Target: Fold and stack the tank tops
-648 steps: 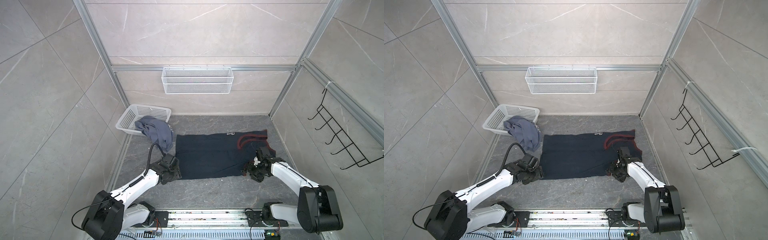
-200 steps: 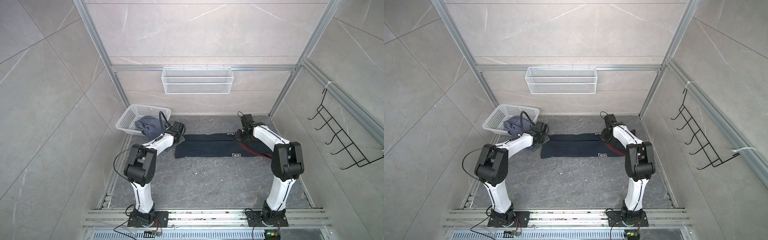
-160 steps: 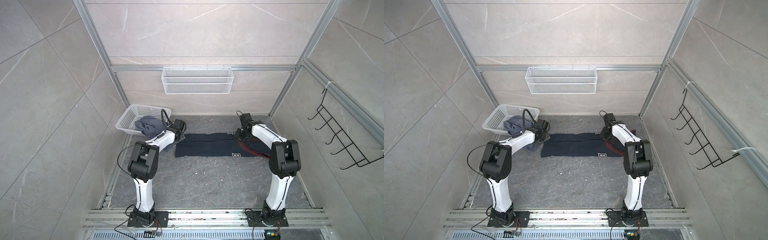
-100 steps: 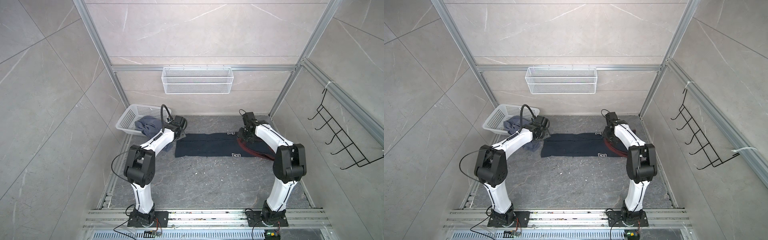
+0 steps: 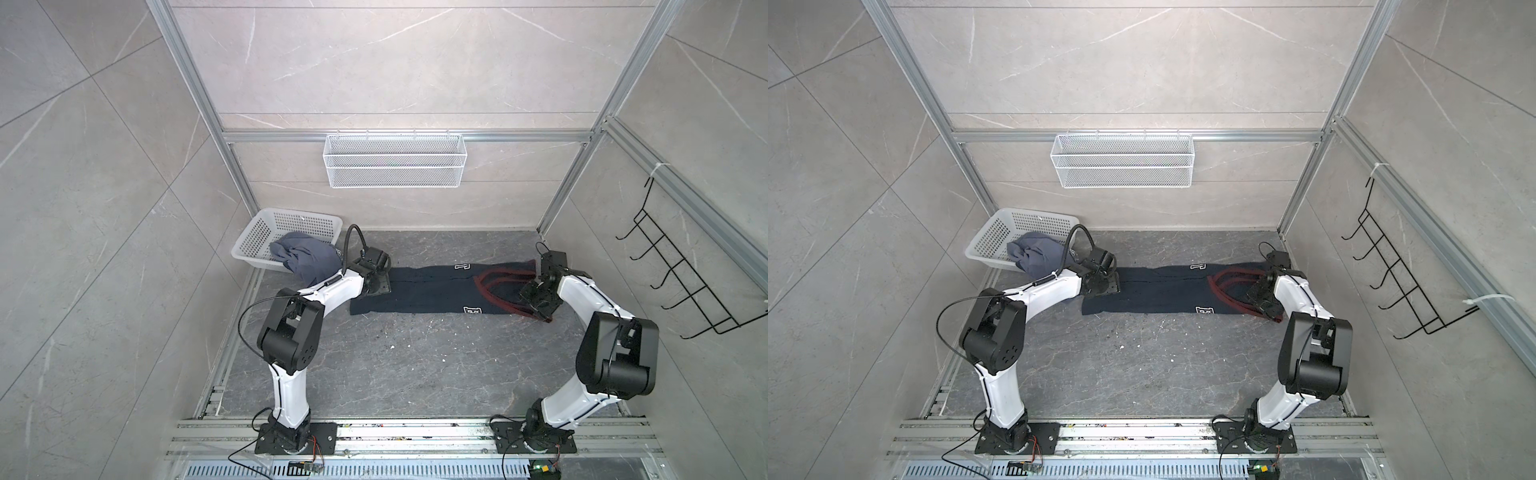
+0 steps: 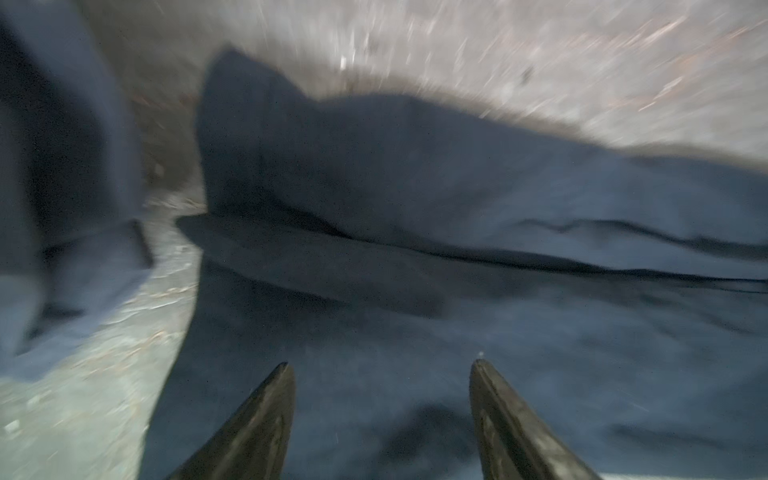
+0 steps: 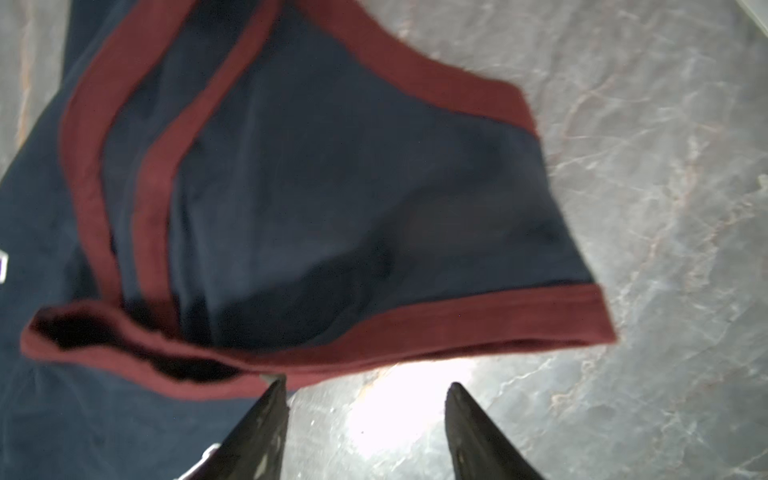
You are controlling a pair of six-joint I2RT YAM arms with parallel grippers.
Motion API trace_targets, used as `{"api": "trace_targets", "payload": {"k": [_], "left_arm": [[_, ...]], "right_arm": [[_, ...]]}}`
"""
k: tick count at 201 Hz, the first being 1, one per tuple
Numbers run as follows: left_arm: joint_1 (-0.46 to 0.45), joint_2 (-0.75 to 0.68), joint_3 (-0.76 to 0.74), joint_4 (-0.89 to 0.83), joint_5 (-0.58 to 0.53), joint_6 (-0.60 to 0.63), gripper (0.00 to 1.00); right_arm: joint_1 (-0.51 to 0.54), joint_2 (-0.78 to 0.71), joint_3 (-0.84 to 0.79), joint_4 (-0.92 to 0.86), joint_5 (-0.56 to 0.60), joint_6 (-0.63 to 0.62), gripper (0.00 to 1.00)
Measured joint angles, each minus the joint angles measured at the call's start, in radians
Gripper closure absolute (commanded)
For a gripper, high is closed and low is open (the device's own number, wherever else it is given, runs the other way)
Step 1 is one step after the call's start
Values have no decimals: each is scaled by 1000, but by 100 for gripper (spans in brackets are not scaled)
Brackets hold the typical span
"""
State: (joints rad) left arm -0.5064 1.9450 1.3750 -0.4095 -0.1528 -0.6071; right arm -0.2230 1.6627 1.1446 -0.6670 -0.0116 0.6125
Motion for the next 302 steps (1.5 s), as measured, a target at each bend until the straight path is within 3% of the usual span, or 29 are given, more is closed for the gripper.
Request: {"api": "trace_targets", "payload": {"k": [59,96,123,160,232,250,276,302], "left_arm": [[41,52,13,30,33,3,30],[45,61,18,46,33,5,31],[47,85,18,53,32,5,31],[50,99,26,59,25,5,31],[64,108,27,86,2,6,31],[68,111,27,93,-4,6,30],[71,112,27,100,-6,6,30],[71,113,27,100,-7,6,30]], "right_arm": [[-40,56,-27,64,3,61,38],[-47,81,-27,85,27,93,56],[-47,82,-21,88,42,105,82],[-47,97,41,80,66,107,87],[-47,259,281,2,102,105,83],[-47,314,348,-29,108,102,74],[-47,390,430,-64,121,93,52],[-47,422,458,-97,150,70,46]]}}
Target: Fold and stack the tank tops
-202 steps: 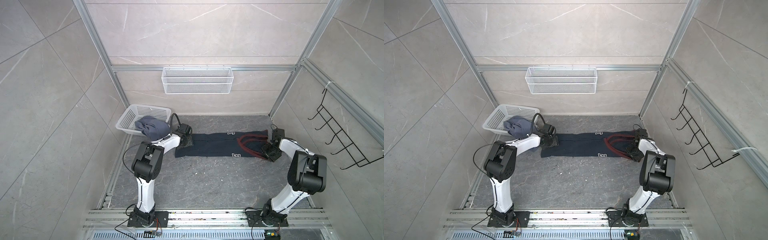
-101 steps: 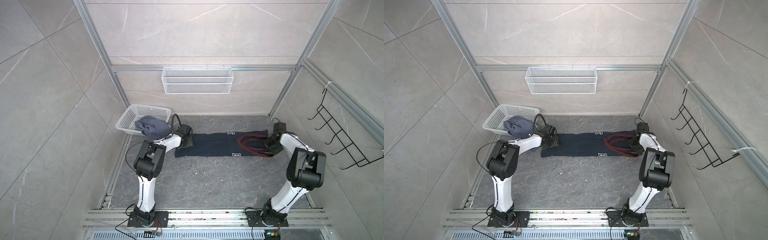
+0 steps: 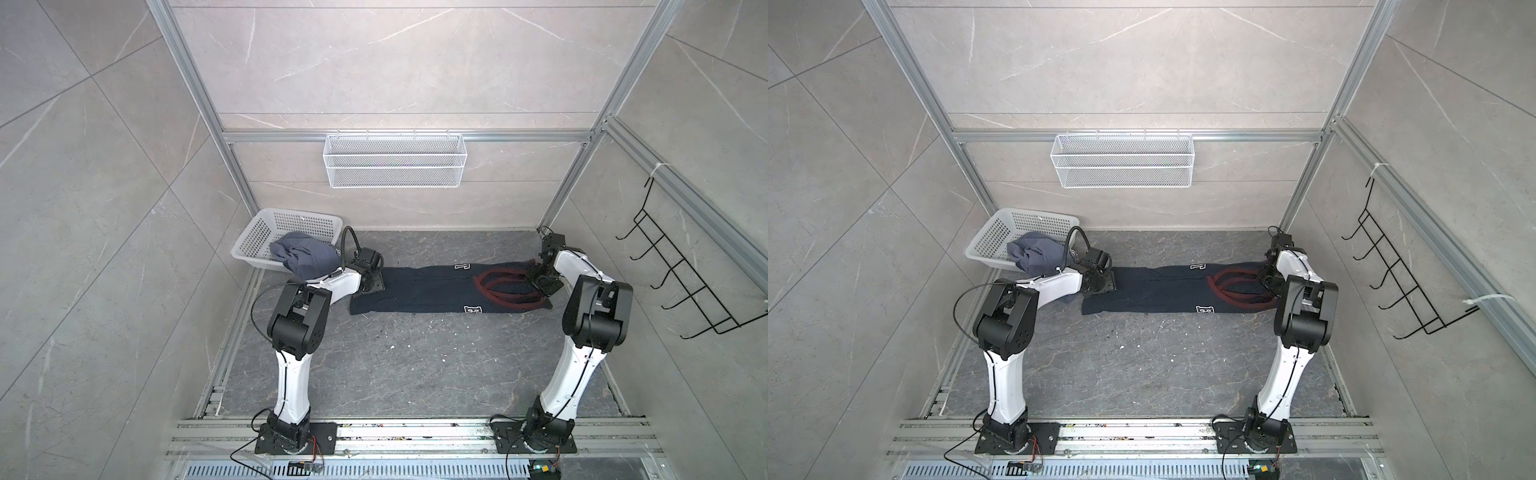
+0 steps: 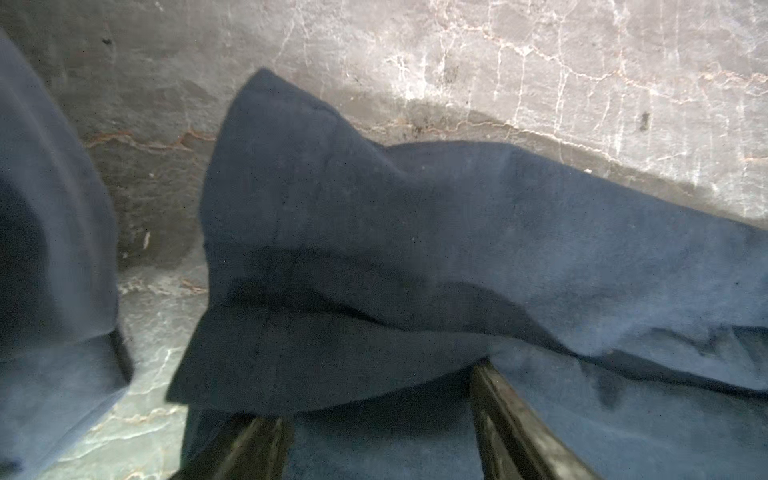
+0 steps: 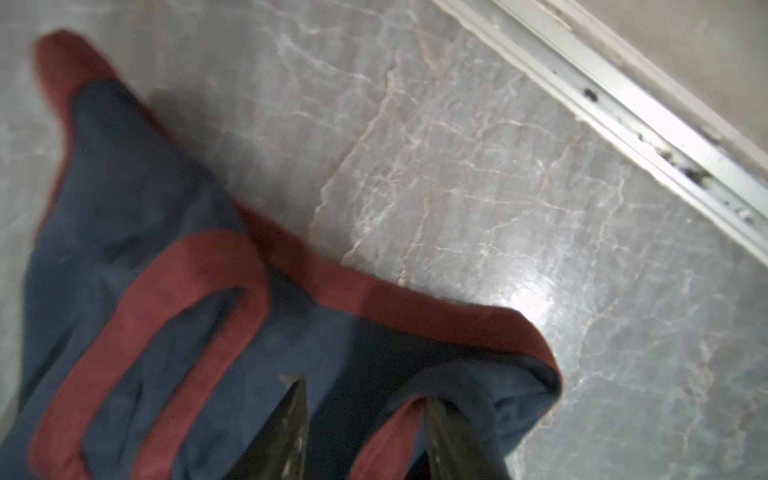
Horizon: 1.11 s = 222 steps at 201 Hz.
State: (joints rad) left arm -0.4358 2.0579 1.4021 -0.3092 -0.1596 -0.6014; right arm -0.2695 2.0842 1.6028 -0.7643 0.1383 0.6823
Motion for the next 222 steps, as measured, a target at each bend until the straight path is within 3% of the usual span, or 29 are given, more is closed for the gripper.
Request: {"api": "trace_targets", "payload": {"k": [46,104,134,195,222], "left_arm": [[0,0,0,0,0,1,31],[0,0,0,1,1,4,30],[0,0,0,3,4,4,30],[5,0,0,10,13,4,30],[5,0,-3,14,12,4,30]], "right_arm": [[1,-37,-3,-25,43,-33,42],[23,-291,-161,-16,91,-73,42],[30,-346,-285,-18,109,-78,43],[62,-234,-287,-7,110,-85,53],[62,-177,-253,-6,126,-82,69]]}}
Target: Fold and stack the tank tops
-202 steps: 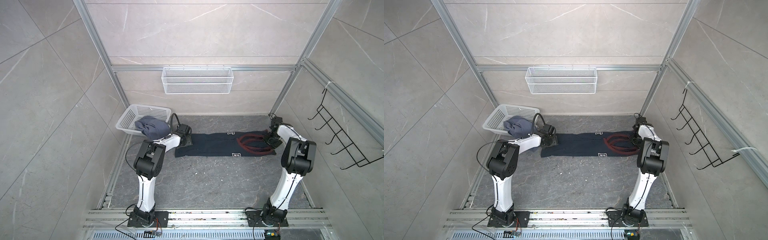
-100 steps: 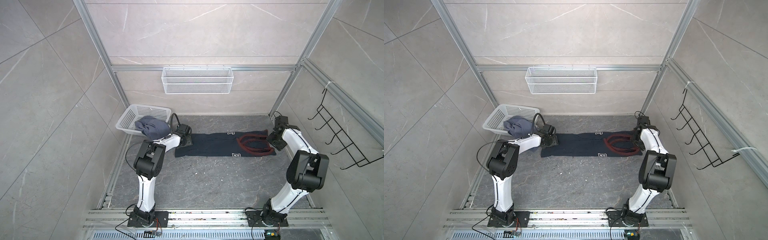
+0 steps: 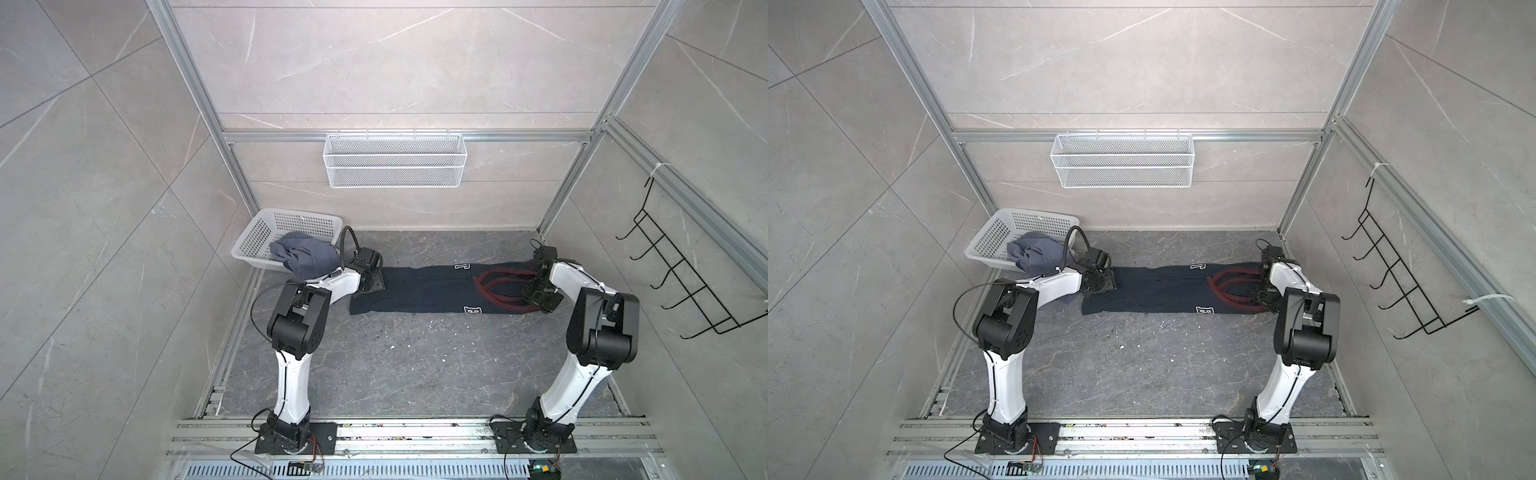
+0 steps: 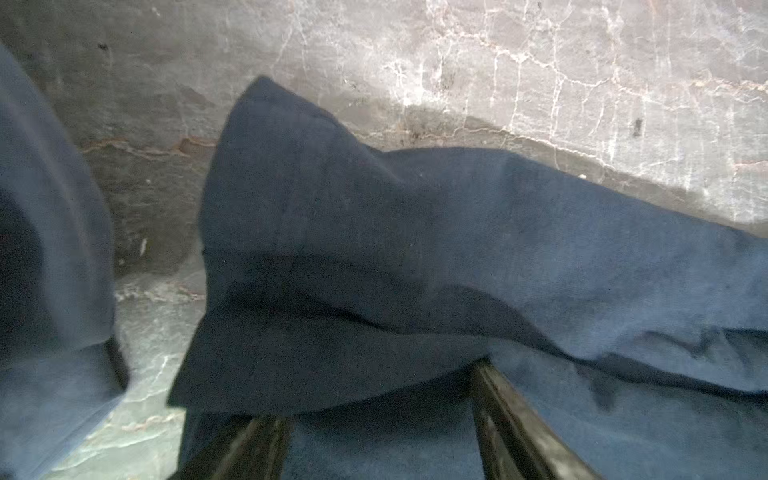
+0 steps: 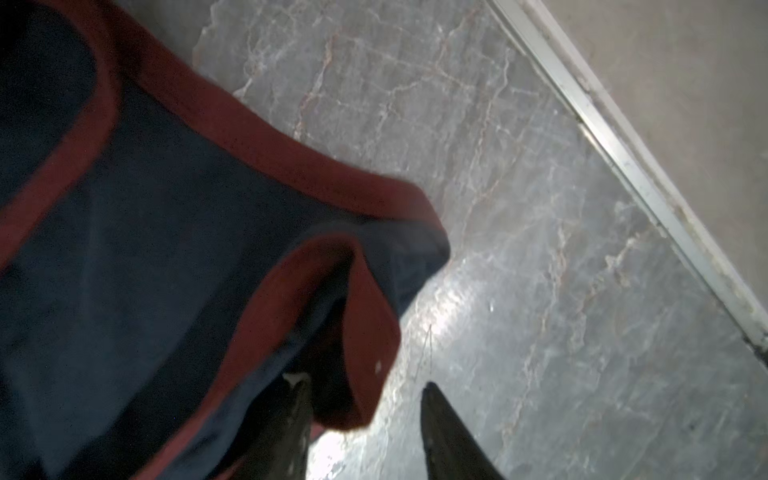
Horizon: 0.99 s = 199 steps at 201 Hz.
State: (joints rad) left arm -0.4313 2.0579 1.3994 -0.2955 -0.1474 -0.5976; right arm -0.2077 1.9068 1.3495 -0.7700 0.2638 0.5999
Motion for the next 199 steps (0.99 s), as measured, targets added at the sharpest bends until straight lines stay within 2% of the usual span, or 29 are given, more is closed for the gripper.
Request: {"api": "trace_targets", "payload": {"k": [29,58,88,119,151,167,184,199], "left_arm": [[0,0,-3,7,-2,0,30],[0,0,-7,14,-6,0,30],[0,0,-15,30,-10,0,30],[0,-2,-18,35,-11,0,30],[0,-2,-18,37,-12,0,29],[0,-2,-18,37,-12,0,29],[1,-2,-18,37,-11,-1,29],[2,-2,-18,38,-9,-1,29]], "right_arm": [[0,29,40,-2,28,5,90],[-2,29,67,-19,55,14,97],[-7,44,145,-47,58,17,96],[-8,121,259,-92,60,17,93],[-10,245,351,-133,68,23,79],[-12,291,372,-154,76,29,68],[-13,308,385,-181,90,29,49],[-12,308,392,-194,108,27,42]]}}
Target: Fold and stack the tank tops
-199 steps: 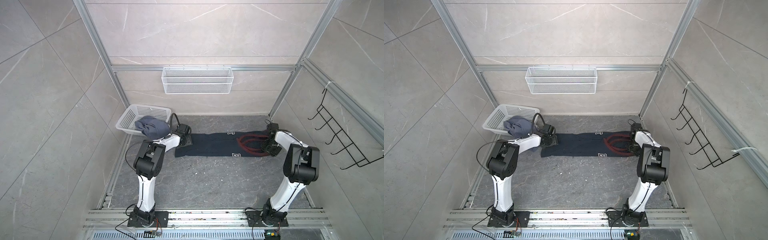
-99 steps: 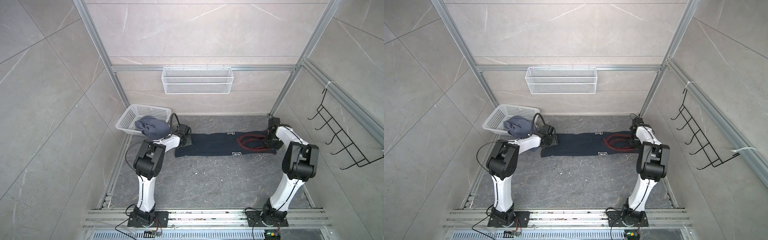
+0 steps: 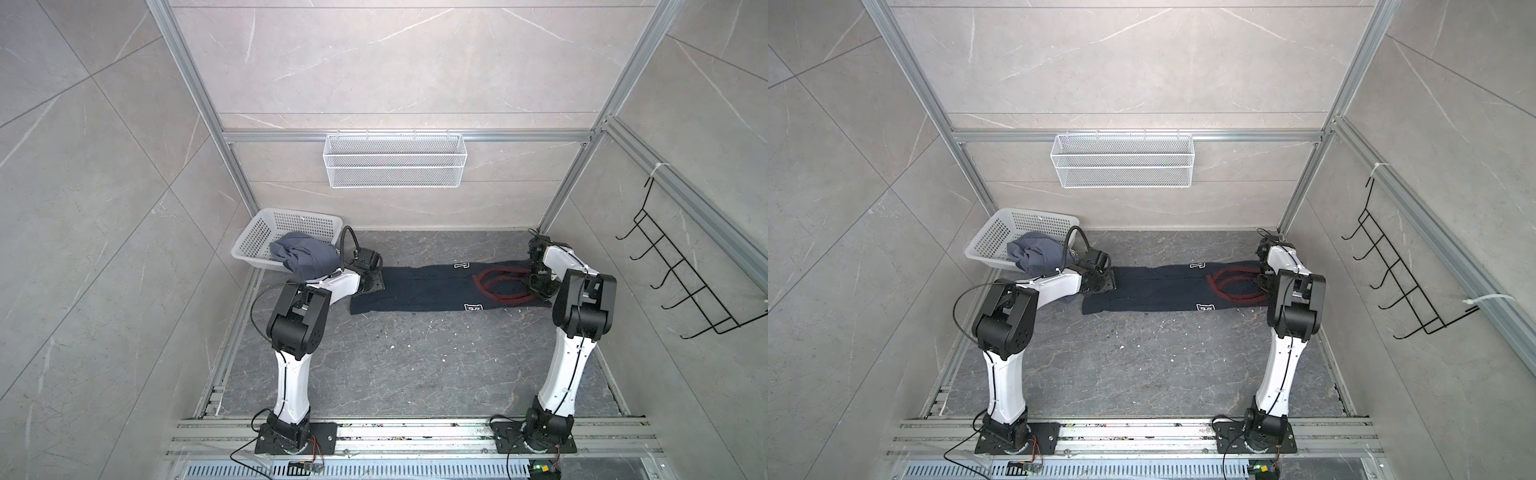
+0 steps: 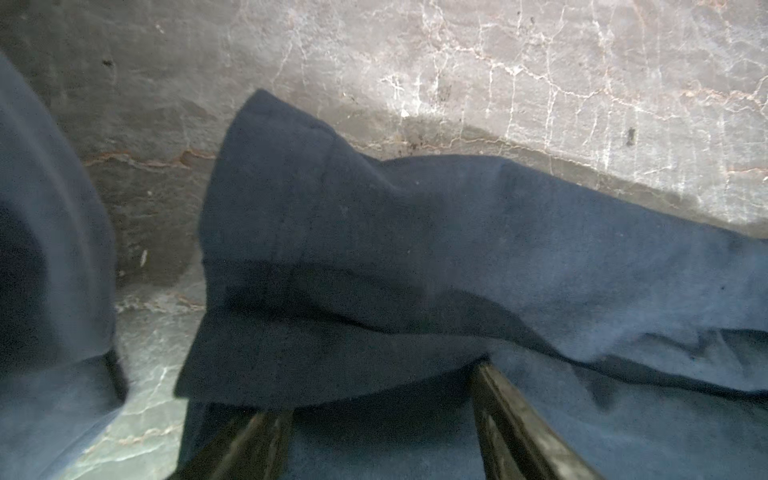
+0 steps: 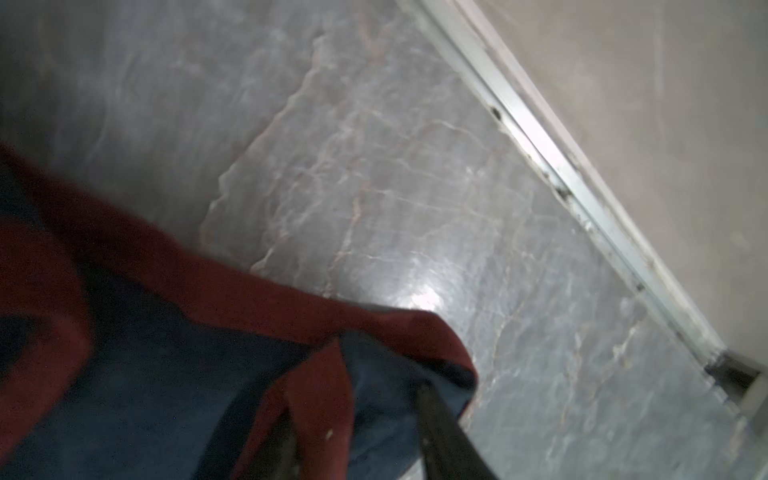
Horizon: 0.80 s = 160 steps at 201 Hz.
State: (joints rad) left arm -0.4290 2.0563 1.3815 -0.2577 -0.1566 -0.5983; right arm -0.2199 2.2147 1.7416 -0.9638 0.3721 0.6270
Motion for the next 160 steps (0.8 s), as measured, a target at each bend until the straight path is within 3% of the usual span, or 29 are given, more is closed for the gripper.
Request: {"api": "trace_targets", "payload": {"k": [45,94,134,160], "left_arm": [[4,-6,8,-24,9,4,28],[26,-45,39,-146,1,33,28],[30,-95,55,-174,2,49,28],[24,-104,55,-169,18,84,28]], "right_arm": [[8,-101,-79,0,45,8,24],[19,-352,-198,56,70,7,19],[29,-427,-345,227,-163,-11,19],[131,-429,-390,269,-277,-22,19]]}}
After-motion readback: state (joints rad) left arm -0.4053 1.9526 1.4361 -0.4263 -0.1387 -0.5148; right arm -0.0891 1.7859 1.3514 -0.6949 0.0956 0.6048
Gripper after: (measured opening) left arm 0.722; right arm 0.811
